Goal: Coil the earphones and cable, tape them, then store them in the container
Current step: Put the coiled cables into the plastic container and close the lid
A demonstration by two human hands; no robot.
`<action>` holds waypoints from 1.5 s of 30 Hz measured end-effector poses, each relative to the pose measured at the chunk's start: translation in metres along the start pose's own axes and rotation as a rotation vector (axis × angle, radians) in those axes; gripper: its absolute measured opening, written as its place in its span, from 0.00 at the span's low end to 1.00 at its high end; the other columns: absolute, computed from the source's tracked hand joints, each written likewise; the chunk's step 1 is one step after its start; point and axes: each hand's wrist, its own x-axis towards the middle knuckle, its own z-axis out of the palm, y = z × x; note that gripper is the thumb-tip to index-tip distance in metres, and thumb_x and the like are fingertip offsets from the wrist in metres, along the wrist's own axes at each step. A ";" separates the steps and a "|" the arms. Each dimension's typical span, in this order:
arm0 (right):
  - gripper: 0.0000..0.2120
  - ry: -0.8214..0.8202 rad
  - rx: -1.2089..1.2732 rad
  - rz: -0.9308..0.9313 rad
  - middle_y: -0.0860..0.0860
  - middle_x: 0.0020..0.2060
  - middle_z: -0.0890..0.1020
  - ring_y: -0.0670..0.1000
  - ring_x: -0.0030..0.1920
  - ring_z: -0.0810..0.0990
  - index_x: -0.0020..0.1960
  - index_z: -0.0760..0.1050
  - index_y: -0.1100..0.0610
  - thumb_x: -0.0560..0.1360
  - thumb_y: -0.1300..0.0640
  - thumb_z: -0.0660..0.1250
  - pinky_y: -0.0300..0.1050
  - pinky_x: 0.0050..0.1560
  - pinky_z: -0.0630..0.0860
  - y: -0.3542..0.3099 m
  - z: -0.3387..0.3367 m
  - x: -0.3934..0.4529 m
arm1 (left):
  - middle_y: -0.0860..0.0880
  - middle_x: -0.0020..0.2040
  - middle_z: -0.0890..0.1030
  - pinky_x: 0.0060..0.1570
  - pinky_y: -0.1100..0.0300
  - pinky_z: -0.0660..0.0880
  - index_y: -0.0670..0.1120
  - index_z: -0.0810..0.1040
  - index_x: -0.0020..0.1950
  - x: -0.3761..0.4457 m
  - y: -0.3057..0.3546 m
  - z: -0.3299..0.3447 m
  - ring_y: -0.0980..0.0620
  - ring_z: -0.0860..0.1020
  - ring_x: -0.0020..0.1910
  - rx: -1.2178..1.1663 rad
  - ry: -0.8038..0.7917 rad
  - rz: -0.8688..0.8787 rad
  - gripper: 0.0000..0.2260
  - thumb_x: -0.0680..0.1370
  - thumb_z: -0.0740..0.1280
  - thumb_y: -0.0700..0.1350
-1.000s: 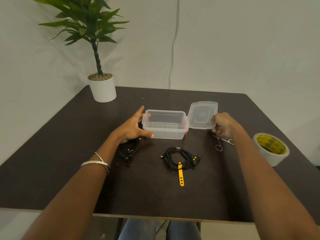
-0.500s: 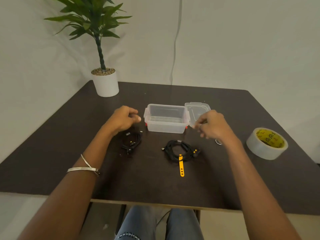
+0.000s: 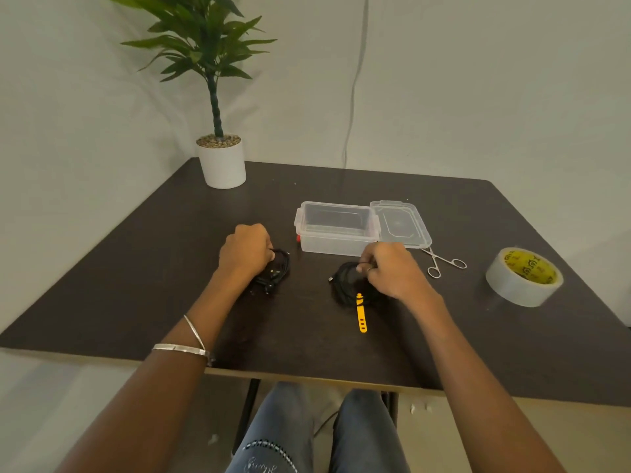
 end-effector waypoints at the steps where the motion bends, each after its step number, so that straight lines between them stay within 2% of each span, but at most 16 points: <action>1: 0.06 0.018 0.057 0.002 0.49 0.35 0.79 0.51 0.40 0.79 0.39 0.77 0.52 0.73 0.60 0.70 0.42 0.43 0.74 -0.001 -0.006 0.002 | 0.42 0.52 0.81 0.52 0.48 0.78 0.46 0.83 0.49 0.000 0.000 -0.003 0.42 0.80 0.49 -0.037 0.010 0.006 0.05 0.74 0.71 0.44; 4: 0.02 0.094 0.190 -0.004 0.50 0.33 0.79 0.42 0.30 0.74 0.41 0.80 0.57 0.72 0.61 0.72 0.36 0.34 0.70 -0.009 -0.031 0.009 | 0.45 0.46 0.83 0.50 0.50 0.80 0.47 0.84 0.48 0.002 0.002 -0.017 0.45 0.82 0.44 -0.241 0.017 -0.003 0.06 0.73 0.74 0.42; 6: 0.03 0.186 0.317 0.015 0.52 0.34 0.81 0.42 0.26 0.75 0.40 0.80 0.56 0.72 0.60 0.73 0.40 0.35 0.74 -0.014 -0.047 0.019 | 0.45 0.41 0.83 0.44 0.52 0.82 0.45 0.84 0.48 0.002 0.007 -0.030 0.46 0.83 0.38 -0.395 0.015 -0.010 0.06 0.72 0.74 0.40; 8: 0.04 0.295 0.477 0.065 0.54 0.35 0.83 0.47 0.31 0.79 0.40 0.80 0.54 0.72 0.61 0.73 0.47 0.37 0.80 -0.018 -0.059 0.033 | 0.45 0.39 0.83 0.38 0.58 0.82 0.44 0.84 0.49 0.002 0.012 -0.042 0.48 0.82 0.34 -0.509 0.055 -0.007 0.07 0.71 0.74 0.39; 10: 0.03 0.381 0.616 0.108 0.56 0.39 0.83 0.53 0.37 0.82 0.45 0.80 0.57 0.72 0.63 0.72 0.49 0.38 0.82 -0.023 -0.065 0.050 | 0.46 0.38 0.83 0.32 0.65 0.79 0.45 0.83 0.49 0.005 0.016 -0.053 0.52 0.81 0.32 -0.597 0.104 0.012 0.08 0.71 0.74 0.38; 14: 0.06 0.382 0.748 0.235 0.59 0.41 0.83 0.56 0.36 0.83 0.47 0.80 0.65 0.71 0.66 0.72 0.51 0.36 0.83 -0.031 -0.051 0.085 | 0.45 0.39 0.82 0.31 0.65 0.80 0.43 0.83 0.50 0.013 0.023 -0.070 0.52 0.81 0.32 -0.726 0.199 0.034 0.08 0.71 0.74 0.38; 17: 0.05 0.284 0.578 0.242 0.62 0.41 0.84 0.59 0.42 0.84 0.46 0.82 0.64 0.70 0.64 0.74 0.55 0.45 0.82 -0.030 -0.028 0.103 | 0.45 0.38 0.82 0.30 0.65 0.79 0.41 0.83 0.51 0.018 0.025 -0.074 0.53 0.81 0.32 -0.769 0.223 0.033 0.09 0.71 0.74 0.37; 21: 0.07 0.060 0.273 0.125 0.61 0.43 0.84 0.59 0.43 0.84 0.49 0.83 0.64 0.73 0.63 0.72 0.46 0.46 0.80 -0.026 -0.016 0.110 | 0.45 0.39 0.82 0.30 0.65 0.79 0.41 0.83 0.51 0.024 0.025 -0.074 0.53 0.81 0.33 -0.788 0.211 0.013 0.10 0.71 0.75 0.37; 25: 0.08 0.085 -0.010 0.052 0.60 0.49 0.83 0.61 0.53 0.80 0.51 0.83 0.60 0.72 0.59 0.71 0.51 0.54 0.77 -0.023 -0.015 0.114 | 0.47 0.38 0.82 0.32 0.63 0.81 0.41 0.83 0.51 0.027 0.021 -0.070 0.53 0.81 0.33 -0.805 0.212 -0.005 0.09 0.71 0.74 0.37; 28: 0.08 0.108 -0.241 0.027 0.57 0.48 0.83 0.60 0.55 0.77 0.52 0.81 0.57 0.75 0.56 0.68 0.52 0.58 0.68 -0.019 -0.016 0.113 | 0.47 0.40 0.82 0.33 0.61 0.81 0.41 0.83 0.50 0.030 0.023 -0.065 0.53 0.82 0.34 -0.804 0.201 -0.019 0.09 0.71 0.74 0.38; 30: 0.10 0.107 -0.330 0.011 0.57 0.48 0.82 0.59 0.57 0.74 0.53 0.80 0.57 0.76 0.54 0.66 0.52 0.57 0.67 -0.015 -0.015 0.113 | 0.46 0.41 0.83 0.35 0.60 0.82 0.41 0.83 0.51 0.032 0.026 -0.062 0.53 0.82 0.35 -0.804 0.187 -0.026 0.09 0.71 0.75 0.38; 35: 0.16 0.091 -0.485 -0.069 0.57 0.57 0.75 0.58 0.62 0.68 0.56 0.81 0.55 0.73 0.47 0.70 0.52 0.59 0.66 -0.011 -0.013 0.111 | 0.47 0.39 0.82 0.33 0.62 0.81 0.41 0.84 0.49 0.038 0.038 -0.056 0.53 0.82 0.33 -0.814 0.158 -0.045 0.08 0.71 0.75 0.39; 38: 0.18 0.103 -0.508 -0.087 0.56 0.56 0.76 0.57 0.61 0.69 0.54 0.81 0.56 0.70 0.45 0.72 0.51 0.58 0.67 -0.010 -0.009 0.110 | 0.48 0.39 0.82 0.33 0.63 0.81 0.41 0.84 0.48 0.041 0.048 -0.053 0.53 0.82 0.34 -0.828 0.158 -0.069 0.07 0.71 0.75 0.39; 43: 0.18 0.046 -0.361 0.030 0.58 0.57 0.76 0.59 0.61 0.69 0.55 0.82 0.53 0.73 0.41 0.68 0.53 0.57 0.68 -0.006 -0.016 0.108 | 0.48 0.41 0.83 0.34 0.61 0.81 0.42 0.84 0.45 0.046 0.059 -0.047 0.53 0.81 0.34 -0.776 0.137 -0.087 0.05 0.71 0.75 0.41; 45: 0.18 0.096 -0.228 0.084 0.60 0.57 0.76 0.62 0.62 0.69 0.55 0.82 0.54 0.76 0.42 0.66 0.54 0.58 0.68 -0.003 -0.024 0.107 | 0.49 0.41 0.84 0.36 0.63 0.78 0.43 0.85 0.44 0.050 0.064 -0.041 0.55 0.79 0.34 -0.738 0.151 -0.083 0.06 0.70 0.76 0.43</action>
